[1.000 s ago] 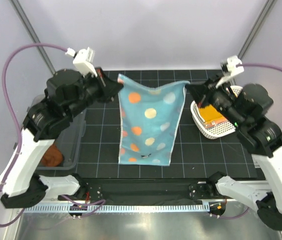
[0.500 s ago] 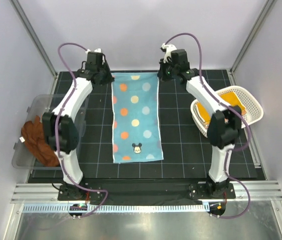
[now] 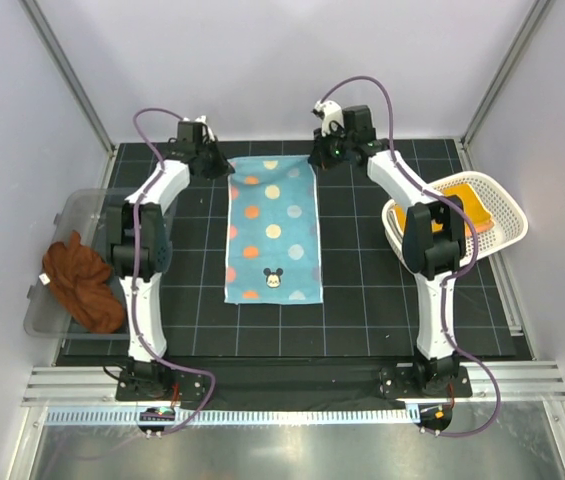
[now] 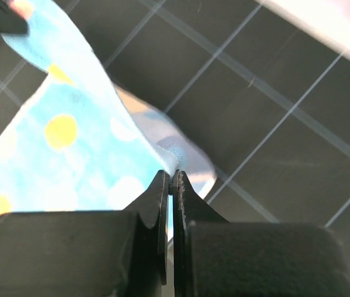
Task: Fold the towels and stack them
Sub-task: Flatten out the crumpled towel, then fold the towel
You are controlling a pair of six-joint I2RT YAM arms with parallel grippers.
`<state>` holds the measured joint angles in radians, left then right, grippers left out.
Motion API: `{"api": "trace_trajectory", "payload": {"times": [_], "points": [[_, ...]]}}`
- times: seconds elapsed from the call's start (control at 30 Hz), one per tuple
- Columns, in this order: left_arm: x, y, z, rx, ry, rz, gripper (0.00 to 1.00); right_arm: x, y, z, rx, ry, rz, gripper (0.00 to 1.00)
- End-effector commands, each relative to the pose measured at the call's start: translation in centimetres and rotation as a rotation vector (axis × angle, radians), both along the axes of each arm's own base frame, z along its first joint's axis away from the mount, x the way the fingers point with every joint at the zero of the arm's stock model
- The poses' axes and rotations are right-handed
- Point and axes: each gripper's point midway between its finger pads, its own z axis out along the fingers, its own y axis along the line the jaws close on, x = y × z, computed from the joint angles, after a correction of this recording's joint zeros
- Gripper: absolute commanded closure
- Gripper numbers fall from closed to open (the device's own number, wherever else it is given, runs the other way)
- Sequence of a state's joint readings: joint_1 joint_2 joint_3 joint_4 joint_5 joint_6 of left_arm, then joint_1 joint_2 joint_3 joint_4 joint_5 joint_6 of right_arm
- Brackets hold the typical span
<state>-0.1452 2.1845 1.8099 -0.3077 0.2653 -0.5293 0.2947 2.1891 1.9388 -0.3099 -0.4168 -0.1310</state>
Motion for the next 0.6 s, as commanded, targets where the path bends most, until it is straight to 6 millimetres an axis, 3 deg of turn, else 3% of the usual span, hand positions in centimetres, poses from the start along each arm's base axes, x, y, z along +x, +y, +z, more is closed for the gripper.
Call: {"api": "trace_trajectory", "payload": {"times": [0.0, 0.1, 0.13, 0.17, 0.23, 0.3, 0.33, 0.37, 0.53, 0.57], "points": [[-1.1, 0.2, 3.5, 0.003, -0.098, -0.036, 1.00, -2.3, 0.3, 2.5, 0.004, -0.046, 0.064, 0.99], [-2.9, 1.1, 3.4, 0.037, -0.090, -0.031, 1.00, -4.4, 0.3, 1.5, -0.033, -0.010, 0.074, 0.99], [-3.5, 1.1, 3.7, 0.039, -0.091, -0.034, 1.00, -5.3, 0.6, 2.6, -0.033, -0.025, 0.082, 0.99], [-4.6, 1.3, 3.5, 0.044, -0.079, -0.033, 1.00, -6.5, 0.6, 1.7, -0.046, 0.003, 0.089, 0.99], [-5.7, 1.5, 3.4, 0.042, -0.069, -0.033, 1.00, -8.2, 0.8, 2.9, -0.063, -0.018, 0.092, 0.99], [-7.7, 1.4, 3.1, 0.032, -0.045, -0.038, 1.00, -10.0, 0.4, 1.9, -0.096, 0.007, 0.083, 0.99], [-8.4, 1.4, 2.9, 0.025, -0.036, -0.039, 1.00, -11.0, 0.3, 3.1, -0.090, -0.012, 0.081, 0.99], [-9.0, 1.4, 3.1, 0.018, -0.037, -0.038, 1.00, -12.2, 0.3, 1.9, -0.099, 0.016, 0.084, 0.99], [-14.0, 1.0, 2.3, -0.004, 0.004, -0.040, 1.00, -15.7, -0.2, 0.7, -0.109, 0.074, 0.074, 0.99], [-14.7, 0.8, 1.9, -0.002, 0.015, -0.044, 0.99, -16.8, -0.4, -0.6, -0.116, 0.107, 0.072, 0.99]]}}
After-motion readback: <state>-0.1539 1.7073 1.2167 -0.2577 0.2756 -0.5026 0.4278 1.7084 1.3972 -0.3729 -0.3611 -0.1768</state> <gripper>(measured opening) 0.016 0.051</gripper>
